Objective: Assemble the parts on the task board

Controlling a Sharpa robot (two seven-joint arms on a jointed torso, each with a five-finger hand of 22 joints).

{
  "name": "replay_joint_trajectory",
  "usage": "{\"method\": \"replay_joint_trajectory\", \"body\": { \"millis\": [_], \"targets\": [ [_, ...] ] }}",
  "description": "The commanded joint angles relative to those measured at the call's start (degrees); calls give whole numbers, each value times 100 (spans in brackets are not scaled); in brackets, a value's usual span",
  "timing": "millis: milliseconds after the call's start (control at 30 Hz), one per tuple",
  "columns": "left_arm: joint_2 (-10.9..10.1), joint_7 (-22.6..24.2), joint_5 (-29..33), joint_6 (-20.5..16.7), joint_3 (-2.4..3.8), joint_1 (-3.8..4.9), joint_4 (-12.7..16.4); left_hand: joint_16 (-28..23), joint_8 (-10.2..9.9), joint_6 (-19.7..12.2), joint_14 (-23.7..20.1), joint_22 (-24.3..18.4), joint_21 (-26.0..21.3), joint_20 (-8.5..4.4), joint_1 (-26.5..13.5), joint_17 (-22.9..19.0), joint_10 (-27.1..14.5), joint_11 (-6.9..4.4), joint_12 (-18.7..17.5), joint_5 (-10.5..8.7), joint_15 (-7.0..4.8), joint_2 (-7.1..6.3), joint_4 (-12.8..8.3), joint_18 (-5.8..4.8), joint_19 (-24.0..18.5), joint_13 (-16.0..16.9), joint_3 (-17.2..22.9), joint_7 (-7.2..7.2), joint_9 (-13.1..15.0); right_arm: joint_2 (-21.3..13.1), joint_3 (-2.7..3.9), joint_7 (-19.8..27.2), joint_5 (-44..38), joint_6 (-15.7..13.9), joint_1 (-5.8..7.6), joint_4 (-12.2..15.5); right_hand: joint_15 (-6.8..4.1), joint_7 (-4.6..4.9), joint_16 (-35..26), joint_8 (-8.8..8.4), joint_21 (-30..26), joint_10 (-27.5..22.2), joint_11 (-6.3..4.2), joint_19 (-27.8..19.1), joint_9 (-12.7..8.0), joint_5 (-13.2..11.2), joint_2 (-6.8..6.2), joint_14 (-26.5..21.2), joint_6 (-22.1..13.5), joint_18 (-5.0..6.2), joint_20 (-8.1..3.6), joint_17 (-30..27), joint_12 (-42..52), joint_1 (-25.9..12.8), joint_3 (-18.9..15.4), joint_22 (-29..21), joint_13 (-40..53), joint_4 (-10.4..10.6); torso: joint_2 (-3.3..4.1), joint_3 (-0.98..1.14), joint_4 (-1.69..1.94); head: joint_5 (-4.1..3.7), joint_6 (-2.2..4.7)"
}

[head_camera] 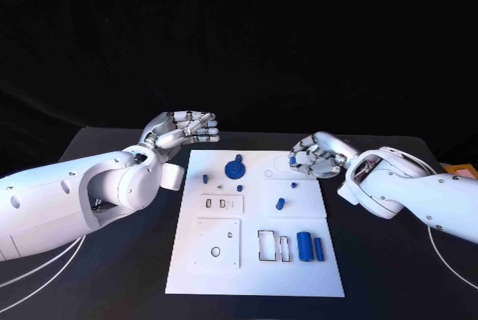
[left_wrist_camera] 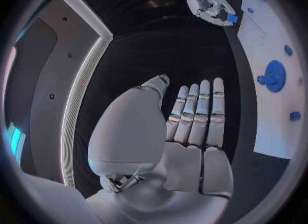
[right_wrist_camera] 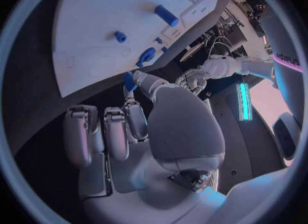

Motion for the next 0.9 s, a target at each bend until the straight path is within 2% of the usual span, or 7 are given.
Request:
{"method": "replay_joint_trajectory", "body": {
  "millis": [33,133,167,233,367,633,900],
  "targets": [
    [42,-13,-53,170,4,4,-71,-8,50,85,96,-7,20,-12,-14,24,114,-28,41,-17,-21,33,8,81,82,4,52,20,19,186,-2,-763,-598,-259,12,189,-36,-39,24,86,38,-5,-46,201,96,52,24,553,50,-86,-26,1311,-29,-18,41,1061,151,-9,-50,0,-11,24,-15],
    [86,-40,-129,227,3,4,-161,13,131,259,221,-8,65,-64,-48,63,318,-116,59,-20,-88,54,32,84,191,1,126,-83,53,435,-9,-1004,-747,-310,-10,283,-37,-41,24,91,40,-8,-47,203,100,57,24,553,54,-87,-26,1311,-33,-23,43,1062,146,-8,-76,-3,-3,41,-40],
    [102,-45,-152,238,3,4,-191,92,145,305,421,12,138,-119,-73,115,386,-147,38,-24,-145,52,35,88,331,-6,163,-110,61,527,-13,-1072,-809,-326,-24,295,-37,-41,24,91,40,-8,-47,203,100,57,24,553,54,-87,-26,1311,-33,-23,43,1062,146,-8,-84,-6,-6,47,-46],
    [129,-52,-177,249,3,4,-231,165,140,319,608,37,220,-182,-100,175,419,-166,3,-27,-195,39,33,86,471,-11,196,-121,60,656,-18,-1151,-910,-339,-55,304,-40,-47,22,103,42,-8,-51,205,107,65,26,552,62,-88,-28,1306,-37,-32,46,1065,143,-7,-94,-8,-5,53,-57],
    [198,-80,-239,266,2,4,-308,256,146,365,829,73,325,-258,-139,269,519,-196,4,-30,-255,12,31,80,614,-2,239,-124,67,959,-26,-1310,-1136,-359,-211,325,-44,-51,22,114,46,-14,-55,208,113,72,27,552,66,-89,-31,1303,-47,-48,48,1069,132,-2,-119,-26,10,49,-61],
    [253,-129,-307,267,-2,1,-361,262,153,414,870,82,362,-288,-170,327,787,-242,64,-27,-288,-12,37,73,632,17,297,-138,76,1333,-32,-1398,-1420,-305,-462,328,-50,-57,16,129,41,-7,-62,206,125,74,-10,548,57,-87,-37,1287,-49,-87,37,1066,134,-2,-138,-42,10,107,-99],
    [263,-148,-344,248,-4,0,-363,304,145,423,947,92,395,-308,-180,381,929,-277,80,-31,-322,-30,36,73,653,23,346,-160,78,1576,-55,-1532,-1593,-245,-640,268,-55,-63,13,146,57,4,-67,219,135,68,-33,545,65,-92,-41,1275,-44,-117,30,1082,141,2,-113,-33,10,164,-139]
  ]
}}
